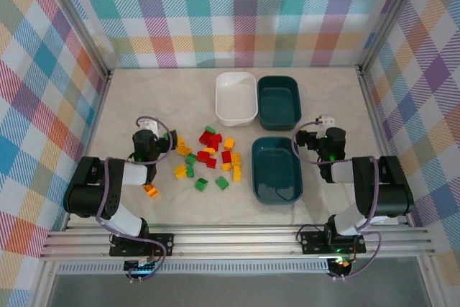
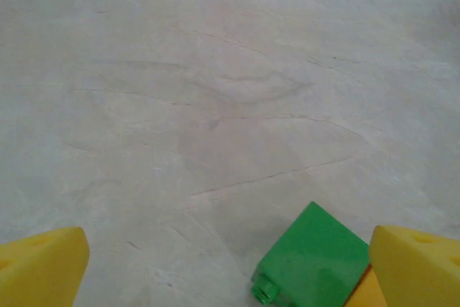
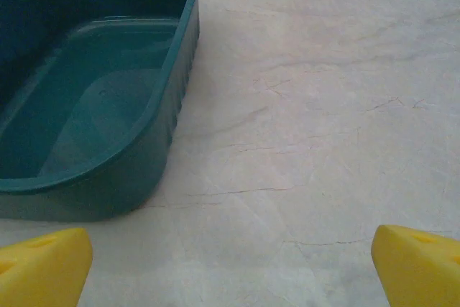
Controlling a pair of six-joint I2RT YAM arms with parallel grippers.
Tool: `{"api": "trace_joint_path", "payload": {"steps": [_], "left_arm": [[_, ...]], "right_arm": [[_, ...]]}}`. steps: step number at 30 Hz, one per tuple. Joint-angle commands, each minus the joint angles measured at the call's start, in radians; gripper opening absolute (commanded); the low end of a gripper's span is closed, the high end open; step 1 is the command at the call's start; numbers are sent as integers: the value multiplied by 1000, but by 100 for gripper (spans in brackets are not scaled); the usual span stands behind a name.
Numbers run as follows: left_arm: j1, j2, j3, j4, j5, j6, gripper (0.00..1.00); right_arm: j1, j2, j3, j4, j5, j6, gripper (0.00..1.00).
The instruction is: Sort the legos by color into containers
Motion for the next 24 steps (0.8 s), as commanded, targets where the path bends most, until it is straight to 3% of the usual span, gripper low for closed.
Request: {"api": "trace_joint_path", "payload": {"steps": [1,24], "left_arm": [[7,0,25,-14,43,16,100],[11,-1,25,-17,52,12,100]], "right_arm": [[3,-12,11,30,-23,-6,100],[2,-12,9,31,-24,-9,100]]}}
